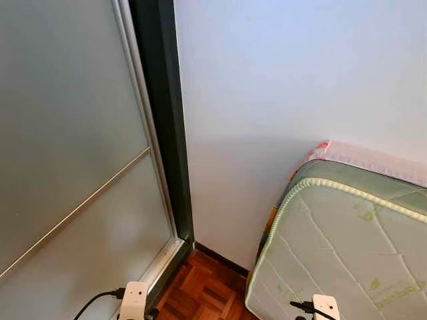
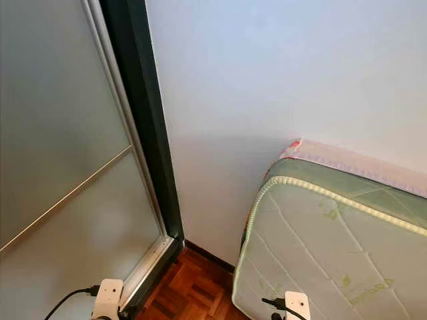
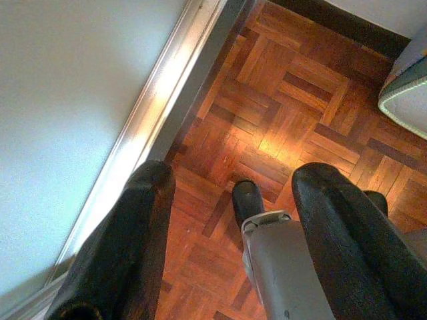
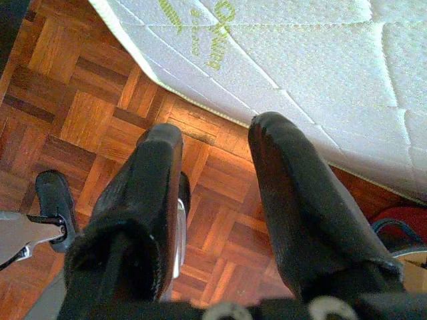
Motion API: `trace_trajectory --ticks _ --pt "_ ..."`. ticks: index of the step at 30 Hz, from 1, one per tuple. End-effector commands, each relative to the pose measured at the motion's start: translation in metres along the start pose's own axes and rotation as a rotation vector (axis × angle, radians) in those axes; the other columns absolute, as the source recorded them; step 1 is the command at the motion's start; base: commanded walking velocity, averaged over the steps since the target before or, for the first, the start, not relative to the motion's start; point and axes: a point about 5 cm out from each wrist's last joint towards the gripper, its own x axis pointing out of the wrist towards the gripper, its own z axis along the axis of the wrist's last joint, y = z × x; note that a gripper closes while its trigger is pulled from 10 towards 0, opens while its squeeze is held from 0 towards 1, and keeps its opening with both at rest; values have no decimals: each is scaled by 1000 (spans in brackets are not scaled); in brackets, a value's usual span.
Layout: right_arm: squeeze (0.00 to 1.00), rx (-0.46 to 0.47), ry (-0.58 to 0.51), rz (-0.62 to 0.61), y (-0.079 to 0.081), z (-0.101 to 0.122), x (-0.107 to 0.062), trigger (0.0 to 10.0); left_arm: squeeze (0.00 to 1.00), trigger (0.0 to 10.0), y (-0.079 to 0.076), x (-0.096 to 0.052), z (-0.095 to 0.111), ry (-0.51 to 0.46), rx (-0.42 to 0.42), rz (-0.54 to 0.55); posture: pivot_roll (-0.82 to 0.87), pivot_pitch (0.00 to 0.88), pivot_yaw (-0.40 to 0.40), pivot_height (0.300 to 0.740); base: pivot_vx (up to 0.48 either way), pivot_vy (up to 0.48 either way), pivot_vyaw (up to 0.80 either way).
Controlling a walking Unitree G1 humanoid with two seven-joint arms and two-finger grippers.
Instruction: Clean up the room
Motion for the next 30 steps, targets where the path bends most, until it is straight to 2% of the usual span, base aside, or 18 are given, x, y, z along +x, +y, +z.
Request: trace_trajectory --ticks 1,3,6,8,12,15,20,23,30 --pt "0 288 -195 48 -12 78 9 10000 0 10000 20 5 33 -55 -148 -36 51 0 -80 740 0 0 0" --pt "0 253 -152 28 -11 70 9 10000 0 10000 27 3 21 -18 -117 -3 38 0 -76 740 0 0 0" --pt "0 251 -130 -31 -17 66 9 10000 0 10000 35 -1 7 19 -137 18 35 0 -75 740 0 0 0" --pt "0 214 -89 -10 -19 59 8 10000 0 10000 39 -1 5 19 -168 40 25 0 -77 740 0 0 -375" --pt "0 213 -60 -17 -26 52 6 10000 0 10000 33 1 11 5 -140 27 23 0 -77 740 0 0 -717" --pt "0 214 -67 -10 -22 56 7 10000 0 10000 32 1 10 10 -131 29 25 0 -80 740 0 0 -725" --pt "0 191 -67 -2 -25 60 7 10000 0 10000 31 1 13 10 -126 30 27 0 -79 740 0 0 -699" --pt "0 169 -57 0 -26 57 7 10000 0 10000 31 2 16 7 -96 12 16 0 -73 740 0 0 -685" --pt "0 138 -29 -5 -28 48 5 10000 0 10000 29 1 10 26 -118 10 15 0 -77 740 0 0 -651"
